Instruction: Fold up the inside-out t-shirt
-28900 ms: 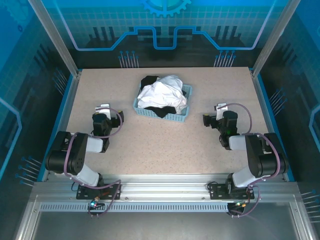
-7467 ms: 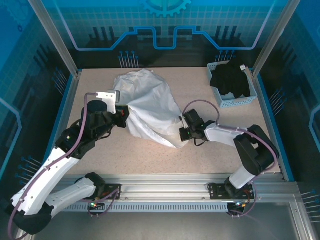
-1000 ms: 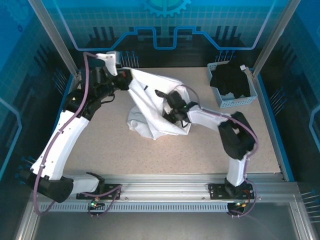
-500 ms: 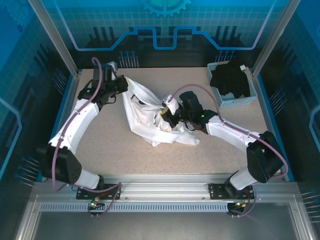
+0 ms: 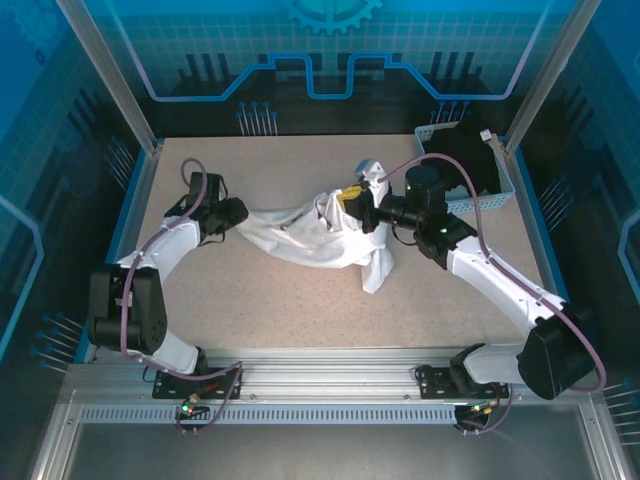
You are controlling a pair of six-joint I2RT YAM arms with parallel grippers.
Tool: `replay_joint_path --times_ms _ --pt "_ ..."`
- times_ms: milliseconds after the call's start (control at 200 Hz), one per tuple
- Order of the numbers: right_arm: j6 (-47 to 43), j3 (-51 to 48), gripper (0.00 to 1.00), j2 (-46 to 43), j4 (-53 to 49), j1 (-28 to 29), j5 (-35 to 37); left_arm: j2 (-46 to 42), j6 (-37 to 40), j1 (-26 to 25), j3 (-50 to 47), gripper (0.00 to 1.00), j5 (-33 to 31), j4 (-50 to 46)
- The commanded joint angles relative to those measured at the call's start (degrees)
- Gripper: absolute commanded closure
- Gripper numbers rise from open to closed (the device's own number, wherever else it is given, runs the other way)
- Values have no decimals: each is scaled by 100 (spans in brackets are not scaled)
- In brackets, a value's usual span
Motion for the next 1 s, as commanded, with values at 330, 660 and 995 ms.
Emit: replay_joint_path --times_ms 330,660,995 --pt "-18 -245 100 371 61 -32 -46 -712 7 -2026 -423 13 1907 1366" --pt "46 31 100 -93 -58 -177 -136 448 114 -2060 267 74 1797 1183" --pt "983 -225 100 -1030 955 -980 -909 -677 -469 -851 -1059 100 1793 2130"
